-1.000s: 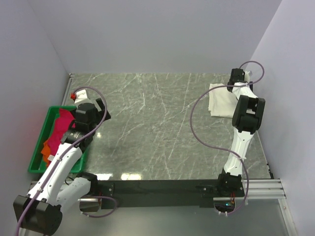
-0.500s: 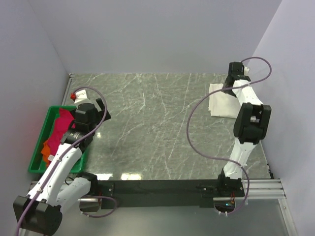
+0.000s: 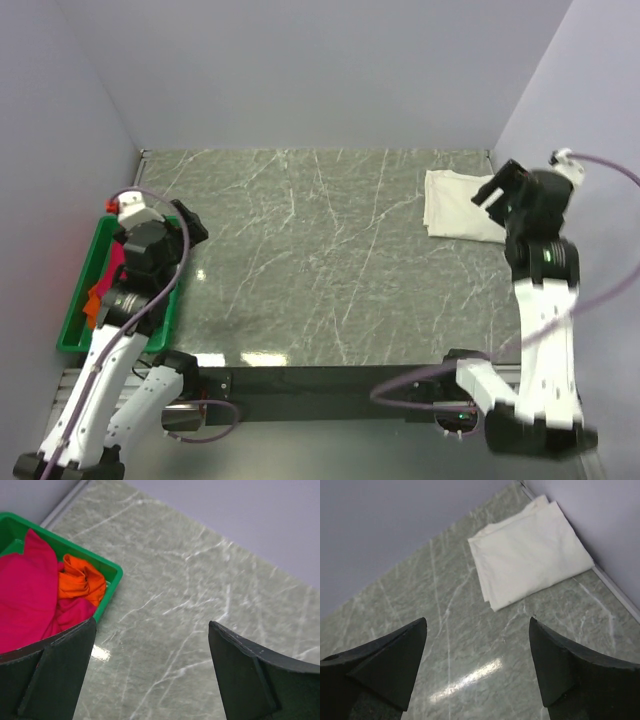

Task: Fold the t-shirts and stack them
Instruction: Neatly place the folded tshirt to the corner

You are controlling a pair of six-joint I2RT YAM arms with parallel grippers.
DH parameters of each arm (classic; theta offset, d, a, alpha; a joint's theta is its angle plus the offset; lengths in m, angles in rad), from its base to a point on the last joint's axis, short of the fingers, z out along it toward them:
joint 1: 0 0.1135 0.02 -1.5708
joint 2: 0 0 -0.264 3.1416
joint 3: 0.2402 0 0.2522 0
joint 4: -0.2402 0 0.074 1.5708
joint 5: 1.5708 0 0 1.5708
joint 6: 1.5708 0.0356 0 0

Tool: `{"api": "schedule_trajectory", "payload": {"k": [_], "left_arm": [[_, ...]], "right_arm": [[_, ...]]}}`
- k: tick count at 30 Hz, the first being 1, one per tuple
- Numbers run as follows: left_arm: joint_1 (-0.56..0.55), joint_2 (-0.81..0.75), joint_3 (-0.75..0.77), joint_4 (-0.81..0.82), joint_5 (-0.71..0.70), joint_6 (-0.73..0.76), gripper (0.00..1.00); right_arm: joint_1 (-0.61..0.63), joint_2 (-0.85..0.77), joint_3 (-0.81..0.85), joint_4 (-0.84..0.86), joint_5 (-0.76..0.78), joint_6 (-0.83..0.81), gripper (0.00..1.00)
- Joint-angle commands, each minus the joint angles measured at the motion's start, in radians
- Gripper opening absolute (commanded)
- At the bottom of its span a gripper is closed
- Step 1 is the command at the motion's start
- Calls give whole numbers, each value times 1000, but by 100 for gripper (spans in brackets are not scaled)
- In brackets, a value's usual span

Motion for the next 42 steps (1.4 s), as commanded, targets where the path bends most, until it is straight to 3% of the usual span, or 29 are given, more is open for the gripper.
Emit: {"api": "schedule_trajectory", "payload": {"k": [1,3,10,20,26,36,42], "left_arm": [[3,-92,112,-93,-51,-53,99],[3,-147,135,-127,-52,-72,99],[3,-343,108,-236,-75,-121,99],[3,-604,-47,-198,-104,-146,99],[3,-660,-139,-200,-100,-176,99],[3,-690,-222,-102,-84,-101,99],[3,-669,-250,-62,-55,-89,99]], "right_arm": [[51,-218,-93,-40,46,20,90],[94,-292,-133,-30,75,6,97],[270,-521,-243,-32,224,-43,98],[315,-685,-518,177,234,-69,100],[345,-722,-572,224,235,-86,100],[356,-860,-673,295,241,-114,100],[358,-843,-674,298,229,-112,100]]}}
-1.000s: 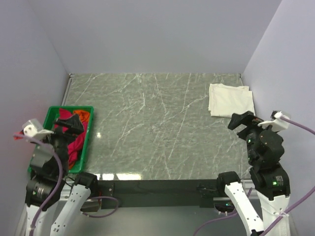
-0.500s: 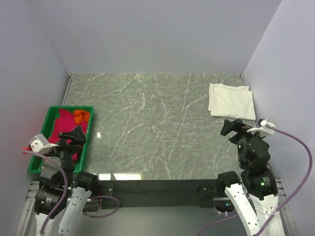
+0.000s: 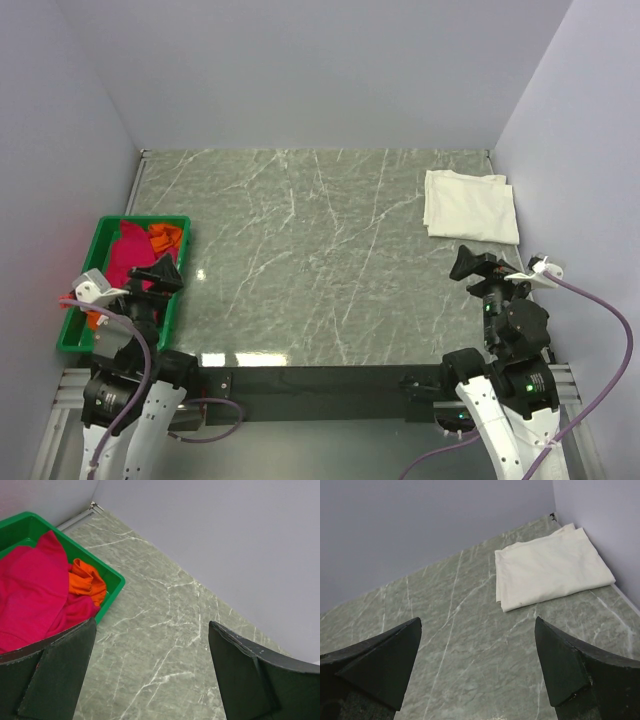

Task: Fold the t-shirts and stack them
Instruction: Neatly place the folded tshirt to the corner

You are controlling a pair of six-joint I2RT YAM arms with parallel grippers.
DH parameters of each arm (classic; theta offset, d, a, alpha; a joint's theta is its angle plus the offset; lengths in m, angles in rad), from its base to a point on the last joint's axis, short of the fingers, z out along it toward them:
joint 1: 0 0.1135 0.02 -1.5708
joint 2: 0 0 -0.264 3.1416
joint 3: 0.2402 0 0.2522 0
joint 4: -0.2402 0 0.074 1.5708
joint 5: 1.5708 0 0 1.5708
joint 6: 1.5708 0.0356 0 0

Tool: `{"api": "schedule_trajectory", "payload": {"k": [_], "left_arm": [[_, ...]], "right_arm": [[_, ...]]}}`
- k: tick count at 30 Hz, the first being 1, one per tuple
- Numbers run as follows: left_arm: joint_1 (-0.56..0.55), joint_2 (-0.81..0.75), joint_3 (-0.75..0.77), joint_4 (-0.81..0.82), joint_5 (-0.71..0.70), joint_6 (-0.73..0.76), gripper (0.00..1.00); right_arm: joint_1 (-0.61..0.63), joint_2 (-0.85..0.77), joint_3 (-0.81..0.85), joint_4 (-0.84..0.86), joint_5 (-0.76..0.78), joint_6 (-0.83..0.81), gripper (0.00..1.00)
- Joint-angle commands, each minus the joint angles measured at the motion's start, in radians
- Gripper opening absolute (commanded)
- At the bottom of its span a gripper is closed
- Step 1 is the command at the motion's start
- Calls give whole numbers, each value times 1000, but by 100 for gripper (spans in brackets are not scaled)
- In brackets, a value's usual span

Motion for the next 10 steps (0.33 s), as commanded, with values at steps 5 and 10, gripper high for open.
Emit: {"api": "schedule_trajectory", "payload": {"k": [5,10], "left_arm": [[6,8,-25,76,14,31,99],[4,2,-31,85,20,34,99]], "right_arm": [[11,8,-2,59,16,-12,100],[11,20,0,59,3,-14,100]]}}
